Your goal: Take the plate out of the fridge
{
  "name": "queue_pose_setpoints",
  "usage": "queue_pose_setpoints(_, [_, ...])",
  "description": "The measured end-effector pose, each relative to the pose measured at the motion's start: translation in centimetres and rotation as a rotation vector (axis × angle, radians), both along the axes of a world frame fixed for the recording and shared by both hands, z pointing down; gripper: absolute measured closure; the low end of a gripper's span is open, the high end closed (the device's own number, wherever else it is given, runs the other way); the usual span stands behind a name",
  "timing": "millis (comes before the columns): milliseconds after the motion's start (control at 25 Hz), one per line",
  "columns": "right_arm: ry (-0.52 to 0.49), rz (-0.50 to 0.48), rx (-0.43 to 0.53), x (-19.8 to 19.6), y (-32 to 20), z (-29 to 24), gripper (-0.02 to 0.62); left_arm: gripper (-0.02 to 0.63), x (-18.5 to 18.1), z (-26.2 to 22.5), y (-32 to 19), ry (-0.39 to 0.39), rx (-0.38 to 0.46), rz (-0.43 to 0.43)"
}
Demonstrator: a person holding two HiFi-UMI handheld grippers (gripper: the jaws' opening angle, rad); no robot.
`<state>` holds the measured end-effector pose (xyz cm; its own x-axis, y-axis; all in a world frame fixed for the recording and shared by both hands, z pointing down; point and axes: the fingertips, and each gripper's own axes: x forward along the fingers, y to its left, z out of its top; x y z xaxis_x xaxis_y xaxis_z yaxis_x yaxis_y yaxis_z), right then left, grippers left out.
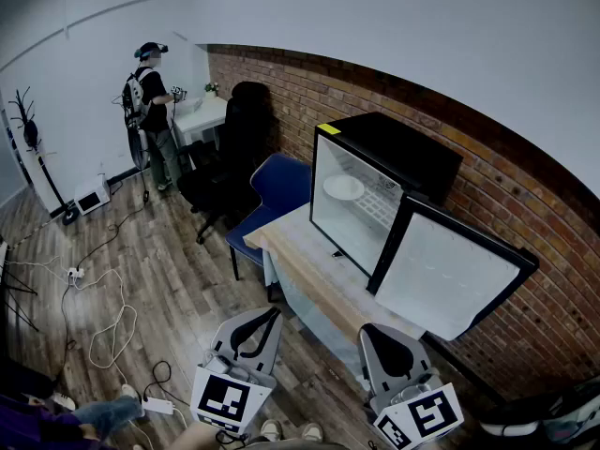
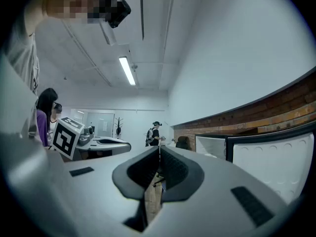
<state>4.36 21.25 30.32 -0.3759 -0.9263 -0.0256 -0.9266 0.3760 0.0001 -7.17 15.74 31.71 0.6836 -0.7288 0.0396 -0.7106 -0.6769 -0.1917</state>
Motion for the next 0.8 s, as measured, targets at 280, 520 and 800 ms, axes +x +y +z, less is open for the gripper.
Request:
queue_pose_setpoints(280, [-0.023, 0.003, 0.011, 0.5, -0.5, -0.2, 0.563, 0.583, 0.5, -0.1, -0.5, 0.003, 0.006, 0.003])
queue_pose_setpoints(520, [-0.042, -0.002, 0.019, 0.8, -1.0, -0.5, 0.563, 0.584, 0.6, -0.3, -0.8, -0.003, 0.024, 0.001])
queue_pose_setpoints(800, [-0.037, -0.025, 0.015, 1.4, -1.3, -0.1, 0.563, 0.583, 1.2, -0.1, -0.9, 0.001, 0.009, -0.027])
